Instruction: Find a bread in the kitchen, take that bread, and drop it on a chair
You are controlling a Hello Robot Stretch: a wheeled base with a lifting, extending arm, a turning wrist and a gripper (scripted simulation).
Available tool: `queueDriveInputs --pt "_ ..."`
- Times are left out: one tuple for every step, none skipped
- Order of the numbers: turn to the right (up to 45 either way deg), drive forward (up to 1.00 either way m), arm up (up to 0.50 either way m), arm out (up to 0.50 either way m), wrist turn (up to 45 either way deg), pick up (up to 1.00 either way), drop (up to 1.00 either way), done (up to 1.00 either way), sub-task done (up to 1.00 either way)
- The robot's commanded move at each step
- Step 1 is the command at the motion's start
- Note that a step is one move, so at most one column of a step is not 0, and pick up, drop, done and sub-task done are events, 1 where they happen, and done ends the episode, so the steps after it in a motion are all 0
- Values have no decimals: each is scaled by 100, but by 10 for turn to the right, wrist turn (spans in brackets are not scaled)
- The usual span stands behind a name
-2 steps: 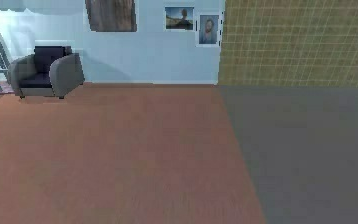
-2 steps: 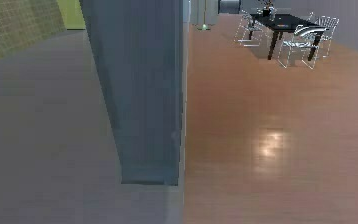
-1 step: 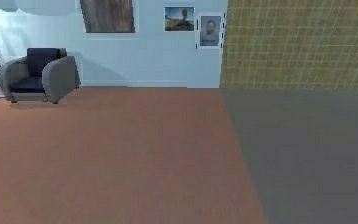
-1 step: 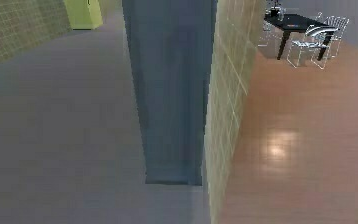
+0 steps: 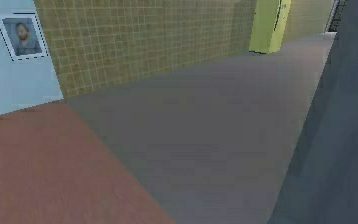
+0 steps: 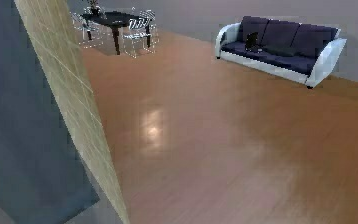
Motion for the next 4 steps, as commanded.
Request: queueDriveInputs --pt "30 0 0 0 0 0 0 0 0" --pt "0 100 0 0 0 0 0 0 0" --pt "0 15 0 0 0 0 0 0 0" --pt "420 0 0 0 0 0 0 0 0"
